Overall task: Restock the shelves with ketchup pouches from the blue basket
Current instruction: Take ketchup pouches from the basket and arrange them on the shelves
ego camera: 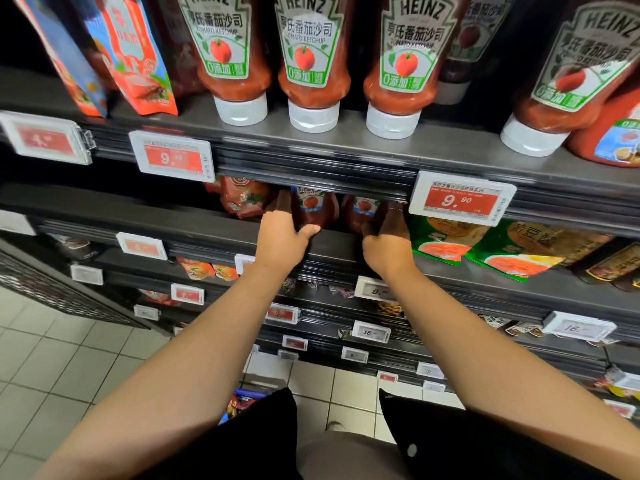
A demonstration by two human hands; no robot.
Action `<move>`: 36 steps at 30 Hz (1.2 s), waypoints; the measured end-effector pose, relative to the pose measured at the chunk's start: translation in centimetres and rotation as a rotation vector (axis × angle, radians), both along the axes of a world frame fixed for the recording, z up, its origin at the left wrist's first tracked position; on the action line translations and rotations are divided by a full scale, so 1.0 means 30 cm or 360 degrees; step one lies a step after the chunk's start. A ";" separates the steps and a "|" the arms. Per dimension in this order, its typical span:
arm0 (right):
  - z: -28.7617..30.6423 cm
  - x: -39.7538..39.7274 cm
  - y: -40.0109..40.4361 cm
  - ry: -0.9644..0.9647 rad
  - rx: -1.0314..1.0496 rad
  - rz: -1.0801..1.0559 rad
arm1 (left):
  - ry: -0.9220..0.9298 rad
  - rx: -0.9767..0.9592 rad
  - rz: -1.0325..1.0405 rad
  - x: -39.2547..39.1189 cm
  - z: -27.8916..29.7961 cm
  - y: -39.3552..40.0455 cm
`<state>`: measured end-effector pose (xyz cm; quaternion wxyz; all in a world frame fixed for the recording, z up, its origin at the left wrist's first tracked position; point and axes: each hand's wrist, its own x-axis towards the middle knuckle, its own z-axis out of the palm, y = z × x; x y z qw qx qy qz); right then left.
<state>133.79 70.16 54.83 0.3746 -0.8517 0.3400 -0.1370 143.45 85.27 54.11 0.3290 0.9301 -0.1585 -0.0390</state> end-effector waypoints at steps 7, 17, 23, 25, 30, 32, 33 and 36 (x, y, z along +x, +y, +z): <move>0.014 0.048 0.013 0.0178 -0.0119 -0.0021 | -0.0065 -0.0137 0.0026 0.028 -0.001 -0.065; -0.056 0.064 0.036 0.0350 -0.0576 -0.0088 | -0.0178 -0.0154 0.0180 0.004 -0.029 -0.066; -0.064 0.081 0.060 0.0155 -0.0486 -0.0181 | -0.0178 0.0105 0.0117 -0.007 -0.033 -0.066; -0.063 0.103 0.048 0.0238 -0.0510 -0.0153 | -0.0257 0.0118 0.0142 -0.006 -0.028 -0.081; -0.056 0.136 0.047 0.0252 -0.0389 -0.0254 | -0.0464 0.0180 0.0120 0.027 -0.050 -0.091; -0.062 0.135 0.051 0.0233 -0.0401 -0.0262 | -0.0423 0.0200 0.0120 0.033 -0.067 -0.087; -0.066 0.133 0.050 0.0217 -0.0416 -0.0262 | -0.0369 0.0169 0.0123 0.027 -0.058 -0.087; -0.072 0.126 0.048 0.0186 -0.0459 -0.0231 | -0.0263 0.0046 0.0123 0.033 -0.054 -0.090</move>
